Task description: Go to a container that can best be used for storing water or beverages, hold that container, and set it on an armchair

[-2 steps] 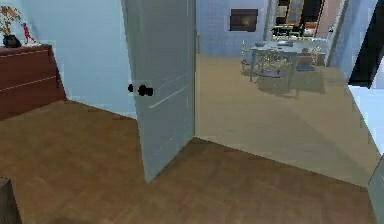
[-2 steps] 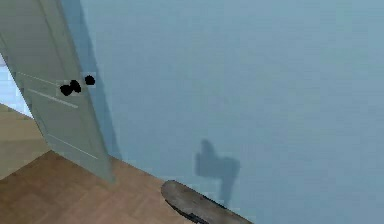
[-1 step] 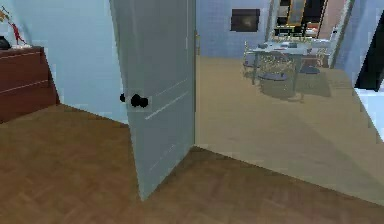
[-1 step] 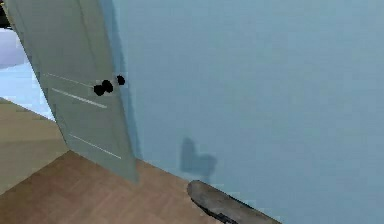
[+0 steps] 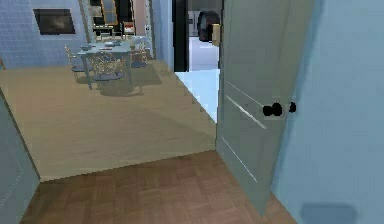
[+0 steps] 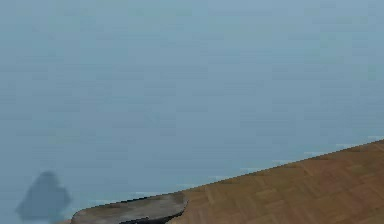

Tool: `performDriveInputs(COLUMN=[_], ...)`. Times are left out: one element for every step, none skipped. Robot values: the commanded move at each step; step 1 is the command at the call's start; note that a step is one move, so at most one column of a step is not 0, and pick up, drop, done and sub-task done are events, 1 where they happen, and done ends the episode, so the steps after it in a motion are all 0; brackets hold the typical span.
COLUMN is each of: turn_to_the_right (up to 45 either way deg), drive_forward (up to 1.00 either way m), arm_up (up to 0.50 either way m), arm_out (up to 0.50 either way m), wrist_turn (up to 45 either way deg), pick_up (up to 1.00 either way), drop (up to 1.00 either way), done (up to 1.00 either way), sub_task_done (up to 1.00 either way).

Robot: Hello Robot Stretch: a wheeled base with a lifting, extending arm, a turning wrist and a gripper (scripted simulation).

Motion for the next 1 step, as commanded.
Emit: performDriveInputs(turn_to_the_right=[3.0], drive_forward=[0.0], arm_up=[0.0], arm_out=[0.0], wrist_turn=[0.0], pick_up=[0.0], drop=[0.0], done=[0.0], sub_task_done=[0.0])
